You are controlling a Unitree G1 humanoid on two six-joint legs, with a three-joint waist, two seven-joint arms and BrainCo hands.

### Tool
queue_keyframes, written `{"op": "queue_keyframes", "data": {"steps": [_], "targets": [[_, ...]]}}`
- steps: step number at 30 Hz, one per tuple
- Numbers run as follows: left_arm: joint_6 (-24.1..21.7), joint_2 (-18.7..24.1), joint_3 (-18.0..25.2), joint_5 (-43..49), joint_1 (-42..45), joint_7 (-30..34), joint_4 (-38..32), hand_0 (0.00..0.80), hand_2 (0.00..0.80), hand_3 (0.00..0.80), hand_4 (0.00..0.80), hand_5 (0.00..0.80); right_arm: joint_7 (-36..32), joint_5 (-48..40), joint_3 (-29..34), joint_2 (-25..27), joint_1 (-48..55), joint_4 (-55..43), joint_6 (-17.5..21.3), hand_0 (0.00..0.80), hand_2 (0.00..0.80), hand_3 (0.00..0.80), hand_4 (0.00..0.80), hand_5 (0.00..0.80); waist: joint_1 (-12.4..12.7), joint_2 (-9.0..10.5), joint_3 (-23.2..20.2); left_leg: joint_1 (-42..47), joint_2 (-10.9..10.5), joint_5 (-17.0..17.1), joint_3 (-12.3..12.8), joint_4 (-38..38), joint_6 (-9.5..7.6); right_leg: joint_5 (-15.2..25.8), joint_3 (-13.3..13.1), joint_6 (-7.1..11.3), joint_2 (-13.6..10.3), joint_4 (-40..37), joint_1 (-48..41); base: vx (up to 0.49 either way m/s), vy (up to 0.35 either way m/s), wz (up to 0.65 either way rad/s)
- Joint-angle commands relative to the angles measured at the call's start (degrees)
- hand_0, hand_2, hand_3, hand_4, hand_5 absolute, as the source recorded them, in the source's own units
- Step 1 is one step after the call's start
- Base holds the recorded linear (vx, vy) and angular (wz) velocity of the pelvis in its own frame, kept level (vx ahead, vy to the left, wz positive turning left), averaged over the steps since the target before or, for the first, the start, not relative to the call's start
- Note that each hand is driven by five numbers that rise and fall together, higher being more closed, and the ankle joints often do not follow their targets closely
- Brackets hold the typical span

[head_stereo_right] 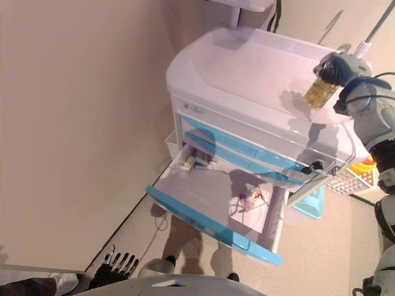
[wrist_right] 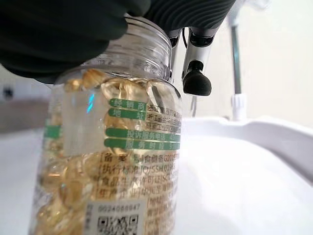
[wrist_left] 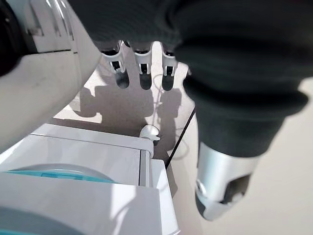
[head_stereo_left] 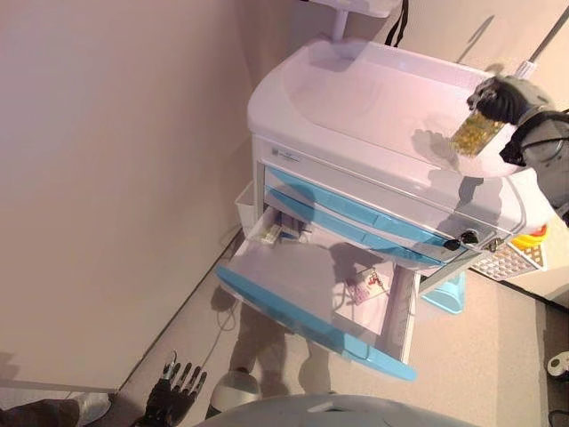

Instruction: Open the drawer and pick up the medicine

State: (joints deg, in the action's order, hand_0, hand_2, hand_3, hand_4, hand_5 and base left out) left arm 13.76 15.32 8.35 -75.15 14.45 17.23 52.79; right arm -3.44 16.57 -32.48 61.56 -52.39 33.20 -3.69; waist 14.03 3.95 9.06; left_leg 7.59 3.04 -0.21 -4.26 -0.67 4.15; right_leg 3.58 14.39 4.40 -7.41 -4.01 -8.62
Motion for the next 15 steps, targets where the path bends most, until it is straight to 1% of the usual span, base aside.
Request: {"op": "queue_keyframes", "data": {"steps": [1,4,10,15], "targets": [[0.6,2.6,0.0,2.1,0.5,1.2,-0.5,0.000,0.000,0.000,0.000,0.000,1.4,3.2,-2.7,0.5,-4.4,-3.0,1.6,0.800,0.800,0.800,0.800,0.800,1.8,0.61,-1.1,-3.3,-0.9,-0.9,-2.1,-1.2,-1.41,-4.8,1.3,3.06,-1.2,6.4,-1.0,0.000,0.000,0.00],[0.6,2.6,0.2,2.6,0.5,1.4,-0.6,0.000,0.000,0.000,0.000,0.000,2.1,4.9,-2.4,-0.8,-2.5,-3.1,2.2,0.800,0.800,0.800,0.800,0.800,2.1,0.80,-1.0,-3.4,-0.8,-0.9,-2.2,-1.3,-1.44,-4.8,1.5,3.08,-1.1,6.3,-0.9,0.000,0.000,0.00],[1.0,2.5,1.0,3.4,0.7,1.0,-1.8,0.000,0.000,0.000,0.000,0.000,2.2,7.1,-0.9,-2.6,1.3,-4.6,1.4,0.800,0.800,0.800,0.800,0.800,2.5,0.83,-0.7,-3.5,-0.8,-0.9,-2.5,-1.3,-1.60,-4.7,1.5,3.09,-0.9,6.5,-0.9,0.000,0.000,0.00],[1.4,2.7,1.4,3.7,0.7,0.4,-2.3,0.000,0.000,0.000,0.000,0.000,4.2,9.3,-0.2,-3.5,2.6,-4.6,0.1,0.800,0.800,0.800,0.800,0.800,2.7,0.70,-0.6,-3.5,-0.9,-0.8,-2.7,-1.2,-1.69,-4.6,1.4,3.19,-0.9,6.5,-0.8,-0.006,-0.004,0.03]]}}
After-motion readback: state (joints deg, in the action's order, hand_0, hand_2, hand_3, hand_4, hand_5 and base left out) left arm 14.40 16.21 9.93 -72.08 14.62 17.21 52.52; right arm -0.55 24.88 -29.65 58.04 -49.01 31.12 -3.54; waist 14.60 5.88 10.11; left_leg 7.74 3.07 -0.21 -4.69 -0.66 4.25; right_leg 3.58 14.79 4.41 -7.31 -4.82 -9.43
